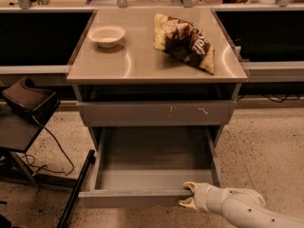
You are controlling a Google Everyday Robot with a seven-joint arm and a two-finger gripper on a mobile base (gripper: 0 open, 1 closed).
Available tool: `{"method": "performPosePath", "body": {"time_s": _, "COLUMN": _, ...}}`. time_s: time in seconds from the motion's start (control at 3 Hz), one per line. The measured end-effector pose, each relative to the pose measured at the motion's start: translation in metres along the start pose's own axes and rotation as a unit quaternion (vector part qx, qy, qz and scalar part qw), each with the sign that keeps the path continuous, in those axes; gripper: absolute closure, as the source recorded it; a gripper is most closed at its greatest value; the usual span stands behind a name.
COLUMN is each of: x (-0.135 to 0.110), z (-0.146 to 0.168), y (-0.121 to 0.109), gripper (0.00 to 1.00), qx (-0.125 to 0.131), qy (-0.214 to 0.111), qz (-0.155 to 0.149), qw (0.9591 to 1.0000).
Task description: Open middle drawer
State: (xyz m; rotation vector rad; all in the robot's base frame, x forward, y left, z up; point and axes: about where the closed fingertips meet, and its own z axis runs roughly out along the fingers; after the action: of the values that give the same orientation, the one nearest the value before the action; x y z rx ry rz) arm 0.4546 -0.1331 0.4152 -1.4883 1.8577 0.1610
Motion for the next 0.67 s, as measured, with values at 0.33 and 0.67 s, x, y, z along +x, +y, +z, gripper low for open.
{"method": "performPosePath", "body": {"time_s": 0.33, "x": 0.0093, "z": -0.0044, "y": 0.0169, "gripper": 1.0, "qx": 0.002, "qy": -0.004, "qz": 0.006, "qw": 1.0}}
{"method": "performPosePath", "body": {"time_s": 0.67, "x": 0.0049, "z": -0.0092, "y": 0.0146, "gripper": 1.0, "qx": 0.002, "qy": -0.004, "qz": 0.005, "qw": 1.0}}
